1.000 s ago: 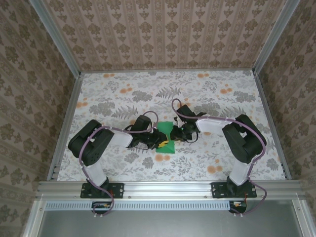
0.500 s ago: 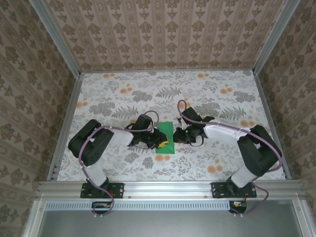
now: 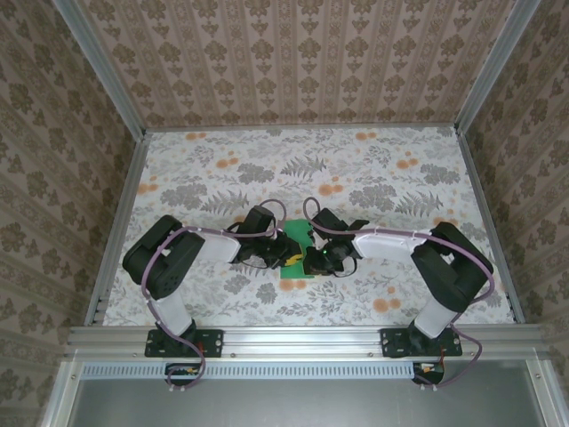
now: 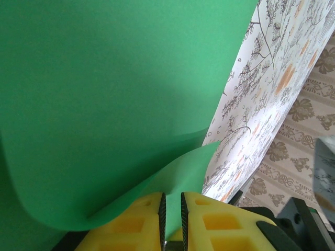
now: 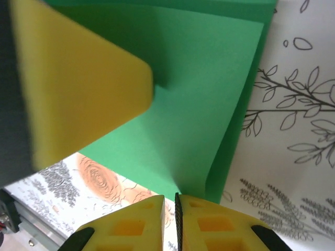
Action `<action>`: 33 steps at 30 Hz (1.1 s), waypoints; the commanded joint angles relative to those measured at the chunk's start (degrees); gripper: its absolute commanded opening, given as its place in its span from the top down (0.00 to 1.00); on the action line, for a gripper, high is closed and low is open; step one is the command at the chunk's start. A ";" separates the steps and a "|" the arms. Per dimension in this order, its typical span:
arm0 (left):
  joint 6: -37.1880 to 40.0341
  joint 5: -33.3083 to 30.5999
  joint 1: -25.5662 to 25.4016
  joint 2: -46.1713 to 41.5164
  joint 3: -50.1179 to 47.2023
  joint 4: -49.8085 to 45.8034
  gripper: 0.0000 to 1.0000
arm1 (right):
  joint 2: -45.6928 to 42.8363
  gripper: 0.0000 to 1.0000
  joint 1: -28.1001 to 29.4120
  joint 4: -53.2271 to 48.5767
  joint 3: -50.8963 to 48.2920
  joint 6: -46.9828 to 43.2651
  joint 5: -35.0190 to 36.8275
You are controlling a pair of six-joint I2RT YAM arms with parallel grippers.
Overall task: Fold a paper plane with a square sheet of paper (pick it up from the middle)
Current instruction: Fold the triangle a second time at the center of the table.
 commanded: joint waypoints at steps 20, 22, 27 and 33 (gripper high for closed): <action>-0.76 -6.12 -0.28 -0.12 -0.14 -10.72 0.80 | 0.47 0.85 2.45 -4.09 4.33 -1.52 3.65; -0.83 -6.08 -0.29 -0.01 0.04 -11.04 0.80 | 0.93 0.85 2.55 -4.37 4.50 -1.51 4.10; -1.08 -6.19 -0.28 0.01 0.12 -11.28 0.80 | 1.77 0.85 2.56 -5.38 4.50 -1.77 5.66; -1.40 -6.24 -0.25 -0.01 0.13 -11.52 0.80 | 2.06 0.85 2.51 -6.79 4.56 -2.08 7.61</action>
